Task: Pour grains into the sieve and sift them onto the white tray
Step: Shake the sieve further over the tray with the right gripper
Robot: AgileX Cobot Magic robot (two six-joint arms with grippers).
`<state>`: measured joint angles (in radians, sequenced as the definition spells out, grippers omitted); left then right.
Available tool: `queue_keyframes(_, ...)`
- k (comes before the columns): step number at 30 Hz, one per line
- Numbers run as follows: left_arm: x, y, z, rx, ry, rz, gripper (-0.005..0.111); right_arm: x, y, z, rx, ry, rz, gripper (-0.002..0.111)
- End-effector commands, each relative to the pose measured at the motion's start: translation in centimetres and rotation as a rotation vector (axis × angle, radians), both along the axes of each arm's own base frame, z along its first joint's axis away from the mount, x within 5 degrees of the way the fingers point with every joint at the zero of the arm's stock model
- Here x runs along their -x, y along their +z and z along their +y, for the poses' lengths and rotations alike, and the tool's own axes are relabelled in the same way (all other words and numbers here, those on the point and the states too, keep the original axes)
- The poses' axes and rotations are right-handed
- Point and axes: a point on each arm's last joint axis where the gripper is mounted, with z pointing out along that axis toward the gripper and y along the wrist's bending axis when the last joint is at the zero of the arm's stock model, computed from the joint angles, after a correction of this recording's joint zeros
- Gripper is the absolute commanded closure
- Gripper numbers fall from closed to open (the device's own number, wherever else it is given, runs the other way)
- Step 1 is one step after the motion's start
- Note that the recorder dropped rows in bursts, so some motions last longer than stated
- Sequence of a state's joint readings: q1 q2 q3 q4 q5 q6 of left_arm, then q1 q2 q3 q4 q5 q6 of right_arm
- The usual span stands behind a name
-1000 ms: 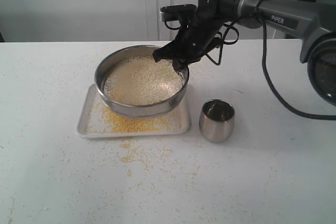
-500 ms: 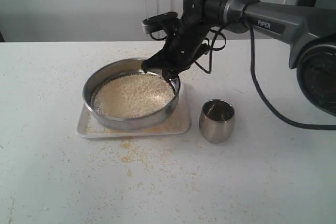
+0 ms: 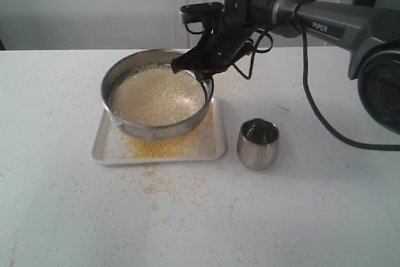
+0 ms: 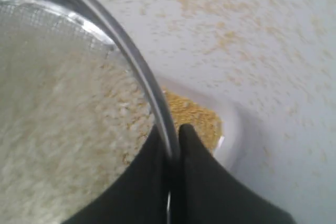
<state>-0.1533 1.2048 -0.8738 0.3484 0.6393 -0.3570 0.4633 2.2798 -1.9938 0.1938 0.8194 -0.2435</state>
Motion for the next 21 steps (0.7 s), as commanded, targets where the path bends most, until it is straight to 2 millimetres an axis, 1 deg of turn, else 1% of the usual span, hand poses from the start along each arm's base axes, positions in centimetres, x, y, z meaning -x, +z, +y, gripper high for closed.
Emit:
queue_keyframes(1,0.3,-0.1,0.1,0.001,0.009,0.007,0.107,1.1,0.7,0.8,0.074,0.195,-0.026,0.108)
queue_keyframes(2,0.3,-0.1,0.1,0.001,0.009,0.007,0.107,0.0,0.9,-0.3,0.046,-0.017,-0.034,0.108)
queue_keyframes(4,0.3,-0.1,0.1,0.001,0.009,0.007,0.107,-1.2,1.0,-1.9,-0.092,-0.359,0.023,0.108)
queue_keyframes(5,0.3,-0.1,0.1,0.001,0.009,0.007,0.107,-1.1,1.1,-1.7,-0.139,-0.373,0.051,0.108)
queue_keyframes(6,0.3,-0.1,0.1,0.001,0.009,0.007,0.107,-0.8,1.1,-1.2,-0.146,-0.291,0.056,0.108)
queue_keyframes(7,0.3,-0.1,0.1,0.001,0.009,0.007,0.107,0.1,1.0,0.1,-0.146,-0.119,0.074,0.108)
queue_keyframes(8,0.3,-0.1,0.1,0.001,0.009,0.007,0.107,1.2,1.0,1.1,-0.118,0.118,0.077,0.108)
queue_keyframes(9,0.3,-0.1,0.1,0.001,0.009,0.007,0.107,2.2,0.9,1.7,-0.064,0.353,0.058,0.108)
queue_keyframes(10,0.3,-0.1,0.1,0.001,0.009,0.007,0.107,2.4,1.1,1.5,-0.035,0.408,0.047,0.108)
queue_keyframes(11,0.3,-0.1,0.1,0.001,0.009,0.007,0.107,1.8,1.2,1.0,-0.02,0.308,0.03,0.108)
queue_keyframes(12,0.3,-0.1,0.1,0.001,0.009,0.007,0.107,0.8,1.4,0.1,-0.027,0.156,0.008,0.108)
queue_keyframes(13,0.3,-0.1,0.1,0.001,0.009,0.007,0.107,-0.4,1.6,-1.1,-0.062,-0.068,0.005,0.108)
queue_keyframes(14,0.3,-0.1,0.1,0.001,0.009,0.007,0.107,-1.1,1.7,-2.0,-0.137,-0.281,0.032,0.108)
queue_keyframes(15,0.3,-0.1,0.1,0.001,0.009,0.007,0.107,-1.4,1.7,-2.4,-0.188,-0.381,0.056,0.108)
queue_keyframes(16,0.3,-0.1,0.1,0.001,0.009,0.007,0.107,-1.4,1.7,-2.1,-0.21,-0.372,0.065,0.108)
queue_keyframes(17,0.3,-0.1,0.1,0.001,0.009,0.007,0.107,-0.8,1.6,-1.1,-0.214,-0.261,0.072,0.108)
queue_keyframes(18,0.3,-0.1,0.1,0.001,0.009,0.007,0.107,0.2,1.5,0.3,-0.202,-0.081,0.079,0.108)
queue_keyframes(19,0.3,-0.1,0.1,0.001,0.009,0.007,0.107,1.4,1.5,1.5,-0.158,0.152,0.07,0.108)
queue_keyframes(20,0.3,-0.1,0.1,0.001,0.009,0.007,0.107,2.3,1.3,2.1,-0.083,0.373,0.03,0.108)
queue_keyframes(21,0.3,-0.1,0.1,0.001,0.009,0.007,0.107,2.4,1.4,2.0,-0.042,0.406,0.011,0.108)
